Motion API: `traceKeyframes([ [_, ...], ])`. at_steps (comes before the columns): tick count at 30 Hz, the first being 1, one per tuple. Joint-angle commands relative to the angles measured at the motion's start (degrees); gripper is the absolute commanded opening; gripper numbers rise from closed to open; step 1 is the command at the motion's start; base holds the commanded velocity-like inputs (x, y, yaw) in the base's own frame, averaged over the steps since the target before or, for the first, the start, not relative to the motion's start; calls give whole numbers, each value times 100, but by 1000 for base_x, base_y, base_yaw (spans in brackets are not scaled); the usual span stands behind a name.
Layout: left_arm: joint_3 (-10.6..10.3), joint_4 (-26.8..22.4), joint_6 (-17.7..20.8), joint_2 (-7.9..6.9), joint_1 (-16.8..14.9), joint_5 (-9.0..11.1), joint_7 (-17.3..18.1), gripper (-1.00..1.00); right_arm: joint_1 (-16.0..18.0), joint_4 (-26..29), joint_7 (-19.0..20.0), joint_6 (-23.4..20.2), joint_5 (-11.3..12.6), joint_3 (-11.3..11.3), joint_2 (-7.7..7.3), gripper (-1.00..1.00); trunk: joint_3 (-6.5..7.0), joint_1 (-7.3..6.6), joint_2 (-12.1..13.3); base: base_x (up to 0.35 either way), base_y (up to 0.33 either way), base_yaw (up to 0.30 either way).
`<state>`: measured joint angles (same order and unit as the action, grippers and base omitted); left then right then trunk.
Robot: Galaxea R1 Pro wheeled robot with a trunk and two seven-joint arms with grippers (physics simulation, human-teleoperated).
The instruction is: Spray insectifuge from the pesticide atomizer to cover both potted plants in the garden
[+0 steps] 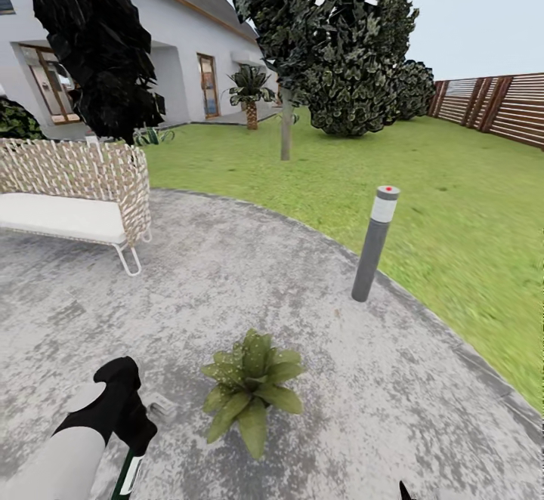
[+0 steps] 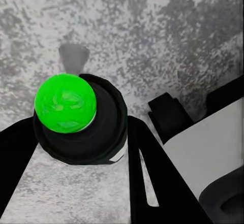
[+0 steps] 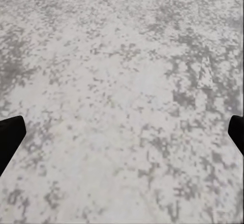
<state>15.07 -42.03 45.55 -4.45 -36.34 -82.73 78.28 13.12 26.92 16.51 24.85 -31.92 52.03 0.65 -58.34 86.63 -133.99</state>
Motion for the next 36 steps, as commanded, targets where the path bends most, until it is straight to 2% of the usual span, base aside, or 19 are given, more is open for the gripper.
traceKeyframes([
  [1, 25, -7, 59, 7, -4, -50, 56, -100, 7, 5, 45, 19, -26, 46, 9, 100, -5, -1, -2, 0, -268, 8],
  [16, 31, -11, 59, -17, -4, -66, 56, -100, 7, -18, 45, 12, -34, 39, -17, 100, -7, -1, -2, 27, -262, 14],
  [21, 10, -1, 59, -4, -4, -99, 41, -100, 7, -11, 45, 12, -34, 44, -3, 100, -7, -1, -2, 0, -10, 271],
  [25, 11, 67, 59, 20, -4, -60, -213, -100, 7, -11, 45, 12, -34, 44, -3, 100, -7, -1, -2, 0, 0, 278],
  [30, 19, 68, 59, 39, -4, -50, -225, -100, 7, -11, 45, 12, -34, 44, -3, 100, -7, -1, -2, 1, 0, 269],
  [36, 33, 64, 59, 41, -4, -46, -217, -100, 7, -3, 45, 12, -34, 44, -7, 100, -7, -1, -2, 152, -99, 59],
])
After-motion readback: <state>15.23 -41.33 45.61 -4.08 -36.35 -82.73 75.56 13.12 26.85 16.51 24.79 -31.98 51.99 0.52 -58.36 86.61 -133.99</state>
